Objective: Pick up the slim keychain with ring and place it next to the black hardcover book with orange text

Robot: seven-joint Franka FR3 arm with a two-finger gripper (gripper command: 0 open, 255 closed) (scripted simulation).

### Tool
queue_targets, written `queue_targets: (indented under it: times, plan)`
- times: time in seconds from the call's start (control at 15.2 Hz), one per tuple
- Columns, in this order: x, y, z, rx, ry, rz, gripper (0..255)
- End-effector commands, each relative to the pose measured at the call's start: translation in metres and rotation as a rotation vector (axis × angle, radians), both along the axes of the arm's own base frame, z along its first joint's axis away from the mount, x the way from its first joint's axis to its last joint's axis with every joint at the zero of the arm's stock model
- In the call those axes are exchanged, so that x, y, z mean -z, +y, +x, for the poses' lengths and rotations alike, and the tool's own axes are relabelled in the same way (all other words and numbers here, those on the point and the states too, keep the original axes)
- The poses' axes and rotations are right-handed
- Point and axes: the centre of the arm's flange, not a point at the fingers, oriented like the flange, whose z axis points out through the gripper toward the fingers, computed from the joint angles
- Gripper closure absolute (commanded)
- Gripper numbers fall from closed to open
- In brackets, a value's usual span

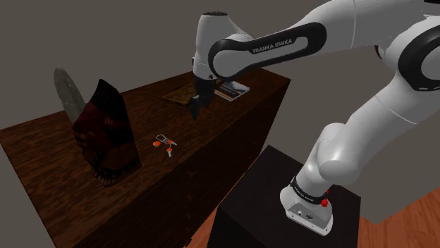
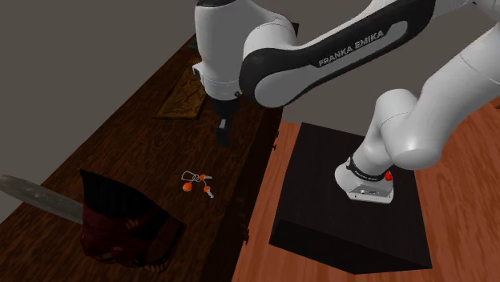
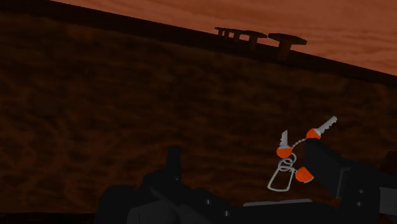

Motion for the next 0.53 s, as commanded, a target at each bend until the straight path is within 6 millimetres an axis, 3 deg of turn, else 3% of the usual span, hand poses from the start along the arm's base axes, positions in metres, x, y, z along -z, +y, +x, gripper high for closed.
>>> queue_targets:
  times: [0.0, 0.46]
  plan:
    - [0.016, 0.015, 0.012, -0.025, 0.001, 0.012, 0]
    - [0.068, 0.075, 0.050, -0.112, 0.006, 0.050, 0]
